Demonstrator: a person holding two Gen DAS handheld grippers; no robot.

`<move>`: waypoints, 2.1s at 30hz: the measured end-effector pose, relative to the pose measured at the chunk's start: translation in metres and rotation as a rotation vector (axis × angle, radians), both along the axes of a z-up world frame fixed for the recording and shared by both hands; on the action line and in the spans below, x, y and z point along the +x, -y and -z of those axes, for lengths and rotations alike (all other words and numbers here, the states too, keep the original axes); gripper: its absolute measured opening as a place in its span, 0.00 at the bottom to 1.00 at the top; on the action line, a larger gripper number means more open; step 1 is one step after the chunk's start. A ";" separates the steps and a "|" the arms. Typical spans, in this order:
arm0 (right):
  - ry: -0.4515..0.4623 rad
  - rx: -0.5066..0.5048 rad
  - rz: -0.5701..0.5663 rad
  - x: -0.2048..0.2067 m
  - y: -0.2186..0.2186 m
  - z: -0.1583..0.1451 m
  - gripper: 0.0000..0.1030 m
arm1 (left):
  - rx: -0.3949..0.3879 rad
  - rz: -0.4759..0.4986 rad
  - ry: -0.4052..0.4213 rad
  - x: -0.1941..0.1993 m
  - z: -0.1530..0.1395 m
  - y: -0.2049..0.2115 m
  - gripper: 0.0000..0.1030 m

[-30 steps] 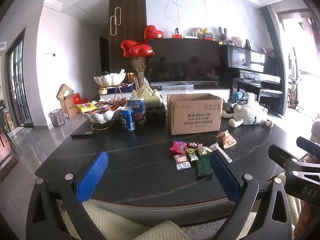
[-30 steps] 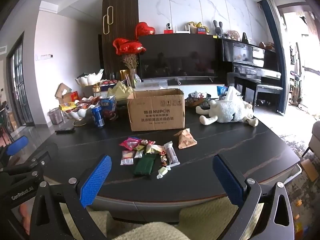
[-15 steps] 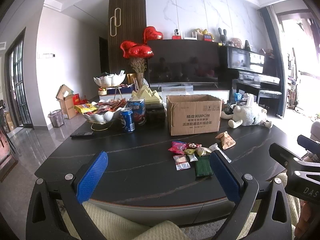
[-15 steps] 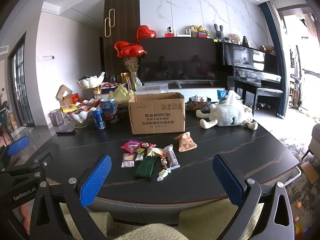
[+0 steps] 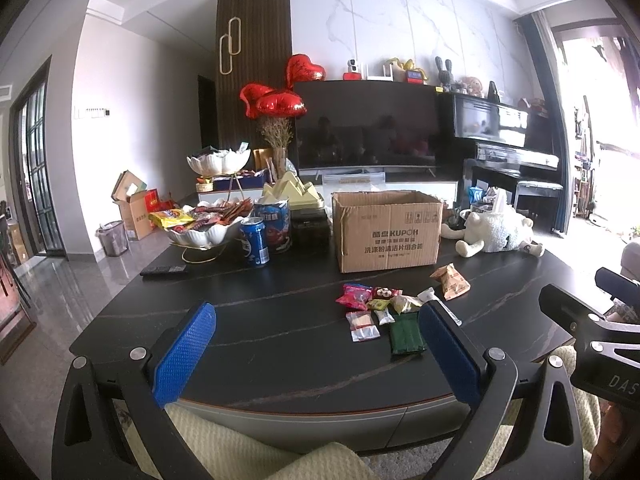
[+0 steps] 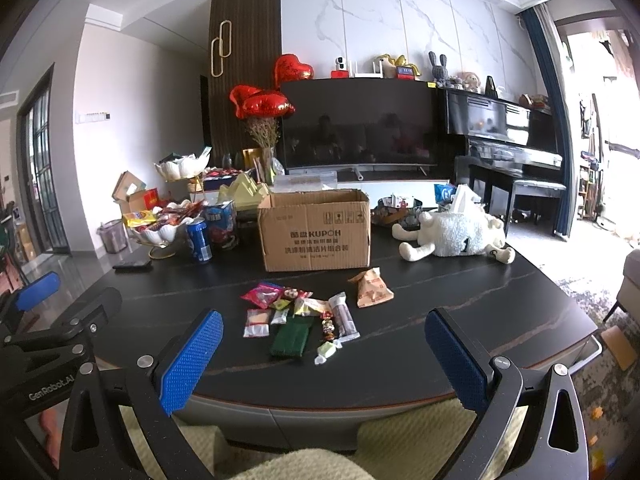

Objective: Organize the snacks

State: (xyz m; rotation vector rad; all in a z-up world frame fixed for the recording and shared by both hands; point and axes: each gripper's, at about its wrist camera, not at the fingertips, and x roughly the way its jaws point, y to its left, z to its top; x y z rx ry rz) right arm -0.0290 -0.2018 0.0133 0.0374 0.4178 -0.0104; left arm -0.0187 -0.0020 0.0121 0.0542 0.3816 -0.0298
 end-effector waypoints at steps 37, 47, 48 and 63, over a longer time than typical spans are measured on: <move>0.006 0.000 -0.001 -0.002 -0.001 0.002 1.00 | -0.001 -0.001 0.001 -0.002 0.001 0.000 1.00; -0.028 0.014 -0.007 0.005 0.001 -0.004 1.00 | 0.007 0.009 -0.005 -0.003 -0.003 0.006 1.00; -0.032 0.016 -0.007 0.008 0.003 -0.001 1.00 | 0.010 0.010 -0.005 -0.002 -0.002 0.007 1.00; -0.148 0.044 -0.020 0.078 0.021 0.044 0.99 | 0.036 0.026 -0.120 0.060 0.024 0.019 1.00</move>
